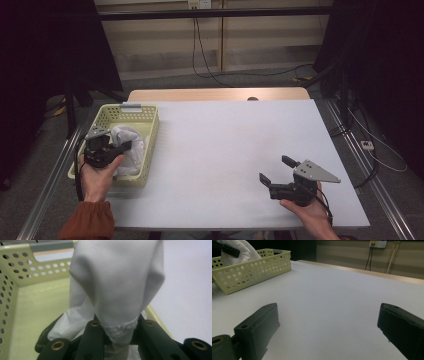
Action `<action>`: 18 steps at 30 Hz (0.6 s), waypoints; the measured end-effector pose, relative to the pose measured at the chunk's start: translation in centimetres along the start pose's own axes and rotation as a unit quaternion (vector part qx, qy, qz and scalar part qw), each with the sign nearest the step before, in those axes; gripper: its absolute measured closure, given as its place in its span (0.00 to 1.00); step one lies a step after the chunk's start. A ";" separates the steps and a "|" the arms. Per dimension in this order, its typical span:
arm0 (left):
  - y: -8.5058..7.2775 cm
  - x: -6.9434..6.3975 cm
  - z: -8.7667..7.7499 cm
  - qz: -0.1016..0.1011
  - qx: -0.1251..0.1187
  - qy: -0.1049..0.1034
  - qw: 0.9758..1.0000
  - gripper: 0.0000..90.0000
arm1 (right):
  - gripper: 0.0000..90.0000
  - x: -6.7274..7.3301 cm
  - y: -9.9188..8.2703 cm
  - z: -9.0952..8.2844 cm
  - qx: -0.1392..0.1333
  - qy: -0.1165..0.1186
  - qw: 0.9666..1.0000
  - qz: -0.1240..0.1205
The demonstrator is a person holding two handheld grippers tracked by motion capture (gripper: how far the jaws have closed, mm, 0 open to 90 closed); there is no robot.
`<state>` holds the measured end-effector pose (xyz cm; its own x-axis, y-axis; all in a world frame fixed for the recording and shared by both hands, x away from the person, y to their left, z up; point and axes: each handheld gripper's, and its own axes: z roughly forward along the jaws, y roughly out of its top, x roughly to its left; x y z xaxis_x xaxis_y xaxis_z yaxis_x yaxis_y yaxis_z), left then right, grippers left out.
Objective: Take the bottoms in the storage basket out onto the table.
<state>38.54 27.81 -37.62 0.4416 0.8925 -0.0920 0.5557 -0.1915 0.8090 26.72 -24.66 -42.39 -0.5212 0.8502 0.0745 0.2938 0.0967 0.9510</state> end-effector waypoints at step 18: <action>0.2 0.3 -2.0 -0.021 -0.091 0.010 0.996 0.89 | 0.04 -0.1 0.0 0.0 -0.001 0.001 1.000 0.000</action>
<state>37.32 28.84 -36.32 0.4059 0.9064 -0.1170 0.4348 -0.0789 0.8971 26.73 -24.72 -42.38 -0.5227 0.8493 0.0741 0.2921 0.0967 0.9515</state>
